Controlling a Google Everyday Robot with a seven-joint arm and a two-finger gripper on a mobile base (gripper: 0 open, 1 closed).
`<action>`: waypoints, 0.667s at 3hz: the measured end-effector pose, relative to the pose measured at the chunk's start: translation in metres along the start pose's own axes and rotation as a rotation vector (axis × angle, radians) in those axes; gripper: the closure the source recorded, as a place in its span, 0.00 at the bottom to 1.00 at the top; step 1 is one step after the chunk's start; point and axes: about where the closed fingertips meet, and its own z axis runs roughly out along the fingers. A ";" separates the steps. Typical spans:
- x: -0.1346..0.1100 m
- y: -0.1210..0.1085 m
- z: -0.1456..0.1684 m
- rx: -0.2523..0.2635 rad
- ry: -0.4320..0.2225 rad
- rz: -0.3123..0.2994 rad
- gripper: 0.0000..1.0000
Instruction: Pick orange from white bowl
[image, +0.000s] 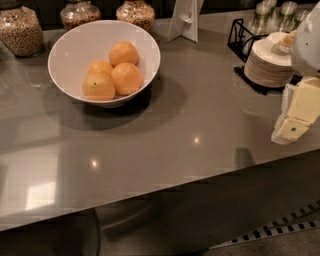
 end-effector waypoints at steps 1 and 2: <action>-0.002 -0.001 -0.002 0.013 -0.006 -0.005 0.00; -0.018 -0.019 0.001 0.070 -0.064 -0.103 0.00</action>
Offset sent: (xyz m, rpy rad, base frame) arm 0.0755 0.0469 0.0222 0.0386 -0.3180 0.3622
